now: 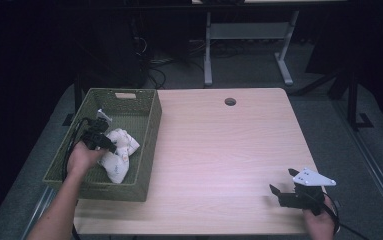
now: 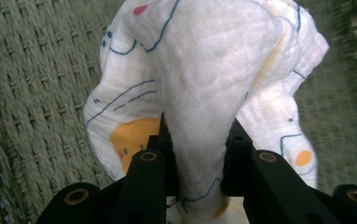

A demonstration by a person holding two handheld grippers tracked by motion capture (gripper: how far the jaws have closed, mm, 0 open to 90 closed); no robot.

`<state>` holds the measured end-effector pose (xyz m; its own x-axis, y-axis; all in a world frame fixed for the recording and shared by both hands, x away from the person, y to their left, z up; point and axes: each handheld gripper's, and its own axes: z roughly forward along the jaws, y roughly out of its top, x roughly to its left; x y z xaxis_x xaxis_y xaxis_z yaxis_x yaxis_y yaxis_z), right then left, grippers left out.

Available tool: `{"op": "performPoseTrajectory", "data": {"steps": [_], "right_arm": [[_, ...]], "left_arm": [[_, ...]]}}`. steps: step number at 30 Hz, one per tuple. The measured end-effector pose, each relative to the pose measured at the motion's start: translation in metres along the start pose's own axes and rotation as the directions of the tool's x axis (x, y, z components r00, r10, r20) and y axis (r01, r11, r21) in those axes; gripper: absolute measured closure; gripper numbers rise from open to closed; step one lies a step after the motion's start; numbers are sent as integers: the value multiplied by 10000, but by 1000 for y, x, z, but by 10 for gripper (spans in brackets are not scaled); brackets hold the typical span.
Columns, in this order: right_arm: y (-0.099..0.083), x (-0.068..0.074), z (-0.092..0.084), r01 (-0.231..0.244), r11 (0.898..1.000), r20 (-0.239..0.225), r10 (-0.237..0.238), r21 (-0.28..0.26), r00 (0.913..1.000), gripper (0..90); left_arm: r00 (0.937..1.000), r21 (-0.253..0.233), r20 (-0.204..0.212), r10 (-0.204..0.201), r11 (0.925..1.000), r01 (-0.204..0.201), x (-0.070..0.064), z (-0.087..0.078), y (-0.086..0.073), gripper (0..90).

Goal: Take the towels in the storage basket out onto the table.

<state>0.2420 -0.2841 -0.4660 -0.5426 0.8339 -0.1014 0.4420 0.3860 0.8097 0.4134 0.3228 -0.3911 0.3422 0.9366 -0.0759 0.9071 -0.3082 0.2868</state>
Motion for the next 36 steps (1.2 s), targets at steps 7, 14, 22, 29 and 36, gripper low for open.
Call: {"op": "performPoseTrajectory", "data": {"steps": [7,14,22,29,36], "right_arm": [[0,0,0,-38,10000,3,38,-3,10000,137],[-1,0,0,-52,10000,48,52,35,10000,137],[-1,0,-1,-68,10000,92,68,-63,9999,137],[-1,0,-1,-58,10000,110,59,-29,9999,137],[-1,0,-1,-69,10000,119,69,-27,9999,137]], "left_arm": [[9973,-473,731,82,9989,-47,1,-13,-2,741],[9924,-1056,1215,171,9944,-42,-3,-27,-1,741],[9870,-1487,1598,161,9889,79,0,-39,-5,740],[9678,-2104,2518,38,9763,509,4,-51,-9,739],[9614,-2517,2738,277,9668,439,2,-65,-9,739]]}}
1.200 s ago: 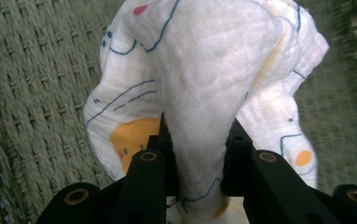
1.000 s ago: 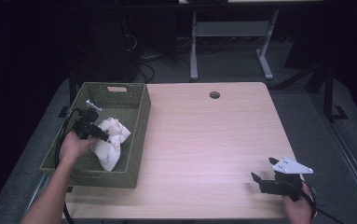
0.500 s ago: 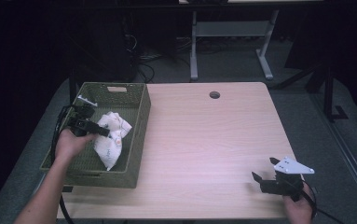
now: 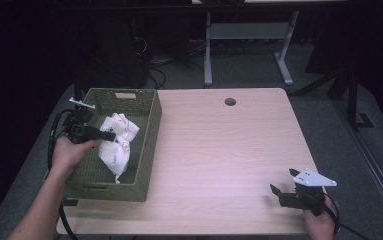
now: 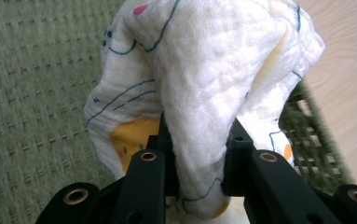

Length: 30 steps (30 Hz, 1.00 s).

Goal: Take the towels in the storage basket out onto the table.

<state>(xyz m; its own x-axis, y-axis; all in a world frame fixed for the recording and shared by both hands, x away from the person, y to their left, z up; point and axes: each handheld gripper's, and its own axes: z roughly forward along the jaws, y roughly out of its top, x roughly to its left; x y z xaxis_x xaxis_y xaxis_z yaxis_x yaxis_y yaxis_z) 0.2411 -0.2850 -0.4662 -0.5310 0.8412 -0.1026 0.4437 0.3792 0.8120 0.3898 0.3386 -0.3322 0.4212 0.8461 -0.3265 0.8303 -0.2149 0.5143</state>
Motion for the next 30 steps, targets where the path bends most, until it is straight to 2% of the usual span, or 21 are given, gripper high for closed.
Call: {"op": "performPoseTrajectory", "data": {"steps": [3,8,15,18,19,23,24,28,30], "right_arm": [[0,0,0,-1,10000,11,1,7,10000,137],[0,0,0,-6,10000,66,6,-22,10000,137],[0,0,0,-1,10000,76,1,-27,10000,137],[0,0,0,16,10000,76,-16,-24,10000,137],[0,0,0,-11,10000,79,11,-3,10000,137],[0,0,0,-48,10000,105,48,-8,9999,137],[0,0,-1,-54,10000,116,54,-16,9999,137],[0,0,-1,-79,10000,115,79,-32,9999,137],[0,0,-1,-73,10000,113,73,-25,9999,137]], "left_arm": [[9993,-249,378,61,9997,-51,-3,-5,1,739],[9934,-794,1145,-8,9968,99,-10,-13,3,738],[9885,-980,1501,209,9952,-61,-18,-19,7,738],[9780,-1276,2084,115,9917,156,-24,-21,8,736],[9759,-1348,2174,184,9908,114,-27,-22,9,736],[9732,-1361,2257,440,9906,-132,-38,-22,12,734],[9702,-1435,2358,551,9894,-213,-43,-22,14,734],[9681,-1447,2415,667,9890,-320,-50,-22,17,734],[9640,-1471,2567,693,9886,-319,-53,-23,19,734]]}}
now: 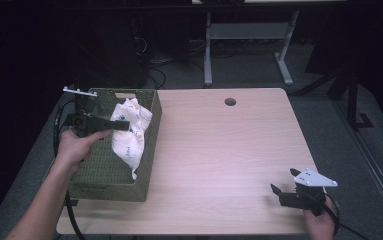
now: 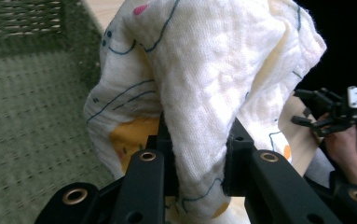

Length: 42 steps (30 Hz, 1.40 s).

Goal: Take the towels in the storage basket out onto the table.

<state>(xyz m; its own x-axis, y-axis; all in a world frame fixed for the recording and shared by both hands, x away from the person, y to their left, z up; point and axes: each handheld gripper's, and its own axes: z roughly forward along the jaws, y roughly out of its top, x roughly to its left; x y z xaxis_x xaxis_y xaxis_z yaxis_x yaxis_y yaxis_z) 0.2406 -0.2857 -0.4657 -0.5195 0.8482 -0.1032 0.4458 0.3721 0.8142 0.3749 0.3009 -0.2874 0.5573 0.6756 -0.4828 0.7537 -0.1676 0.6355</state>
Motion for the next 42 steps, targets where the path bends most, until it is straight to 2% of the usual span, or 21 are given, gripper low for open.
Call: {"op": "performPoseTrajectory", "data": {"steps": [5,13,23,26,42], "right_arm": [[0,0,0,3,10000,-5,-3,3,10000,137],[0,0,0,35,10000,15,-35,-40,10000,137],[1,0,-1,58,10000,23,-58,-75,10000,137],[1,0,-1,69,9999,14,-69,-88,10000,137],[2,1,-1,53,9999,-7,-53,-122,10000,137]], "left_arm": [[9999,-3,122,84,10000,-84,-6,3,4,733],[9976,-1,663,192,9998,-192,-19,11,7,732],[9937,268,941,613,9976,-641,-38,35,13,732],[9916,335,1116,661,9970,-702,-43,44,13,731],[9851,885,1423,971,9899,-1103,-64,81,16,731]]}}
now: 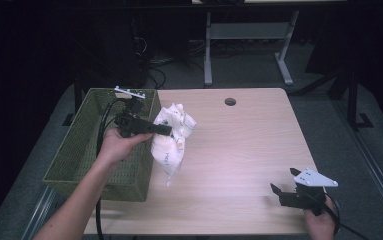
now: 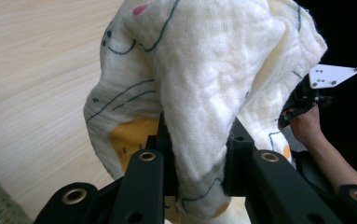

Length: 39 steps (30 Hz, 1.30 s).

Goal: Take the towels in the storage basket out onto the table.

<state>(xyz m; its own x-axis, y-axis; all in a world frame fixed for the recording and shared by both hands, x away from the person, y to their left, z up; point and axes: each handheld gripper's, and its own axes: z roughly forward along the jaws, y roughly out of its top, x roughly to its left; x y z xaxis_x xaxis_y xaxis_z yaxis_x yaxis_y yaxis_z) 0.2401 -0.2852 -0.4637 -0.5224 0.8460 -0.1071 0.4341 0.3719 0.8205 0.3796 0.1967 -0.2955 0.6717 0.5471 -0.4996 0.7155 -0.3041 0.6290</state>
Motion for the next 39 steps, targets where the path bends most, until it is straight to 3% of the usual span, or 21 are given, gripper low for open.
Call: {"op": "performPoseTrajectory", "data": {"steps": [10,21,28,39], "right_arm": [[0,0,1,-11,10000,-37,11,14,10000,137],[0,1,0,27,10000,-34,-28,-15,10000,137],[1,0,0,76,10000,-52,-76,-25,10000,137],[2,0,0,62,9999,-51,-63,-96,10000,137]], "left_arm": [[9991,249,408,-78,9997,67,0,32,-5,731],[9982,317,601,-41,9995,22,-8,54,-2,733],[9966,66,812,105,9999,-110,-13,65,0,738],[9971,442,753,96,9989,-129,-19,100,1,740]]}}
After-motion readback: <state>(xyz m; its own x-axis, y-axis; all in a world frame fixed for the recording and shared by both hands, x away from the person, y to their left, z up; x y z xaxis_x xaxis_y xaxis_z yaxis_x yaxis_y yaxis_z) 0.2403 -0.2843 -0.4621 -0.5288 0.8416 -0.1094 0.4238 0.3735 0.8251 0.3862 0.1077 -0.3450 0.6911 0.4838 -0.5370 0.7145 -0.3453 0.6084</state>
